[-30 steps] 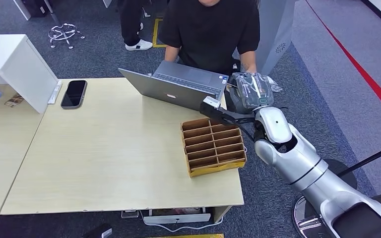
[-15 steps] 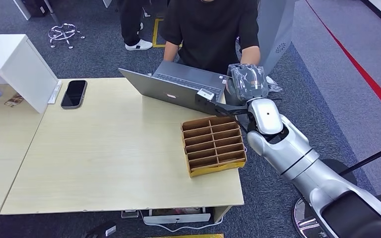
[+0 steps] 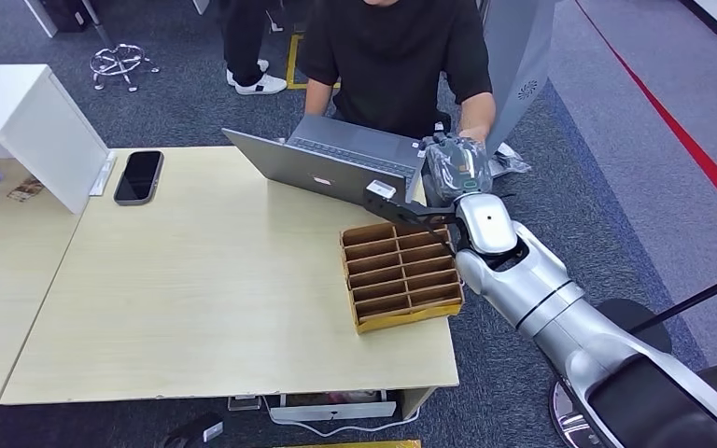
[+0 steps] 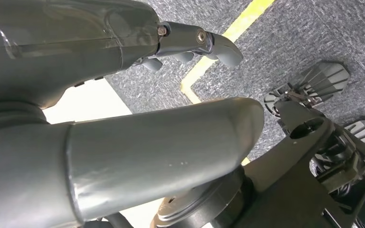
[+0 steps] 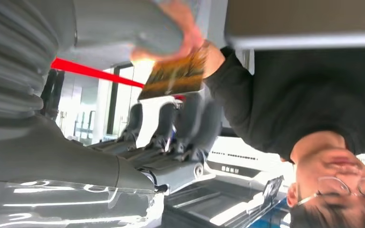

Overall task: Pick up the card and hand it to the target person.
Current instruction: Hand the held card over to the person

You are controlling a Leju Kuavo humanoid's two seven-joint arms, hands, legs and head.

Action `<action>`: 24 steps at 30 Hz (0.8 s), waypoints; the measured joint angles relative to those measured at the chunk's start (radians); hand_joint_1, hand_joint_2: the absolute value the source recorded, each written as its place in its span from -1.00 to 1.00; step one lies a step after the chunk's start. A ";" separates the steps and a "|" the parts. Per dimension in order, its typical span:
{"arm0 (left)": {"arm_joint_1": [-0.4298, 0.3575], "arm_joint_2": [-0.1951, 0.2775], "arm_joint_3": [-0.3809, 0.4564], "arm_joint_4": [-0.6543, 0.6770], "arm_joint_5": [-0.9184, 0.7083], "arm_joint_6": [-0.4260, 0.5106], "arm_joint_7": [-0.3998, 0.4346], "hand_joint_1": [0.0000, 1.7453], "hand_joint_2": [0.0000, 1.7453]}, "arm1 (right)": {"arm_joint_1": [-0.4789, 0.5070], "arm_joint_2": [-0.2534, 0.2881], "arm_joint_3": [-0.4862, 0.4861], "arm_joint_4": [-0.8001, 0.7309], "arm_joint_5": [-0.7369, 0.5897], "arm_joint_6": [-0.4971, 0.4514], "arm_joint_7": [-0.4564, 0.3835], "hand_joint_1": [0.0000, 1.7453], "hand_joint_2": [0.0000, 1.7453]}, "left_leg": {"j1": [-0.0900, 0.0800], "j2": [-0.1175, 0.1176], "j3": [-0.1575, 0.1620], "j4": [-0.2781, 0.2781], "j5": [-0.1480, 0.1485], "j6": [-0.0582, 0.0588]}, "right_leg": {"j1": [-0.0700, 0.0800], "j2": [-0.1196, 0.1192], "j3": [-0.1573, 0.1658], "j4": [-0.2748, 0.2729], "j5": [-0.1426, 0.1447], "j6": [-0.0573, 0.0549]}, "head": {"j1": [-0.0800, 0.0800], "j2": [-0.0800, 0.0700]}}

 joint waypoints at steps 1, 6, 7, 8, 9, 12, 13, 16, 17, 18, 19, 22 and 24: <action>0.000 0.000 0.000 0.000 0.000 0.000 0.000 -1.00 -1.00 | 0.000 0.001 0.001 0.006 -0.001 0.001 0.000 -1.00 1.00 | 0.000 0.000 0.000 0.000 0.000 0.000 | 0.000 0.000 0.000 0.000 0.000 0.000 | 0.000 0.000; 0.000 -0.001 0.000 0.000 0.000 -0.001 0.000 -1.00 -1.00 | 0.001 0.007 0.008 0.032 -0.003 0.005 0.001 -1.00 1.00 | 0.000 0.000 0.000 0.000 0.000 0.000 | 0.000 0.000 0.000 0.000 0.000 0.000 | 0.000 0.000; 0.000 -0.001 0.000 0.000 0.001 -0.001 0.000 -1.00 -1.00 | 0.001 0.007 0.009 0.036 -0.004 0.004 0.002 -1.00 1.00 | 0.000 0.000 0.000 0.000 0.000 0.000 | 0.000 0.000 0.000 0.000 0.000 0.000 | 0.000 0.000; 0.000 -0.001 0.000 0.000 0.001 0.000 0.000 -1.00 -1.00 | 0.001 0.007 0.009 0.039 -0.005 0.002 0.003 -1.00 1.00 | 0.000 0.000 0.000 0.000 0.000 0.000 | 0.000 0.000 0.000 0.000 0.000 0.000 | 0.000 0.000; 0.000 -0.001 0.000 0.000 0.002 0.000 0.000 -1.00 -1.00 | 0.002 0.007 0.009 0.042 -0.009 -0.003 0.004 -1.00 1.00 | 0.000 0.000 0.000 0.000 0.000 0.000 | 0.000 0.000 0.000 0.000 0.000 0.000 | 0.000 0.000; 0.000 -0.001 0.000 0.000 0.004 0.001 -0.001 -1.00 -1.00 | 0.011 0.008 0.007 0.048 -0.057 -0.036 -0.002 -1.00 1.00 | 0.000 0.000 0.000 0.000 0.000 0.000 | 0.000 0.000 0.000 0.000 0.000 0.000 | 0.000 0.000; 0.000 -0.001 0.000 0.000 0.006 0.002 -0.002 -1.00 -1.00 | 0.018 0.009 0.004 0.048 -0.081 -0.055 -0.006 -1.00 1.00 | 0.000 0.000 0.000 0.000 0.000 0.000 | 0.000 0.000 0.000 0.000 0.000 0.000 | 0.000 0.000; 0.001 0.000 0.000 0.000 0.014 0.005 -0.006 -1.00 -1.00 | 0.050 0.012 -0.014 0.045 -0.158 -0.151 -0.021 -1.00 1.00 | 0.000 0.000 0.000 0.000 0.000 0.000 | 0.000 0.000 0.000 0.000 0.000 0.000 | 0.000 0.000; 0.002 0.000 0.000 0.000 0.018 0.007 -0.009 -1.00 -1.00 | 0.064 0.013 -0.023 0.041 -0.191 -0.191 -0.032 -1.00 1.00 | 0.000 0.000 0.000 0.000 0.000 0.000 | 0.000 0.000 0.000 0.000 0.000 0.000 | 0.000 0.000; 0.004 0.000 0.000 0.000 0.022 0.009 -0.014 -1.00 -1.00 | 0.080 0.014 -0.035 0.034 -0.231 -0.236 -0.050 -1.00 1.00 | 0.000 0.000 0.000 0.000 0.000 0.000 | 0.000 0.000 0.000 0.000 0.000 0.000 | 0.000 0.000; 0.006 0.000 0.000 0.000 0.027 0.011 -0.019 -1.00 -1.00 | 0.098 0.015 -0.048 0.024 -0.278 -0.282 -0.071 -1.00 1.00 | 0.000 0.000 0.000 0.000 0.000 0.000 | 0.000 0.000 0.000 0.000 0.000 0.000 | 0.000 0.000; 0.019 0.003 0.000 0.000 0.039 0.017 -0.037 -1.00 -1.00 | 0.161 0.015 -0.096 -0.019 -0.399 -0.393 -0.131 -1.00 1.00 | 0.000 0.000 0.000 0.000 0.000 0.000 | 0.000 0.000 0.000 0.000 0.000 0.000 | 0.000 0.000; 0.026 0.005 0.000 0.000 0.043 0.021 -0.043 -1.00 -1.00 | 0.200 0.014 -0.125 -0.050 -0.428 -0.429 -0.158 -1.00 1.00 | 0.000 0.000 0.000 0.000 0.000 0.000 | 0.000 0.000 0.000 0.000 0.000 0.000 | 0.000 0.000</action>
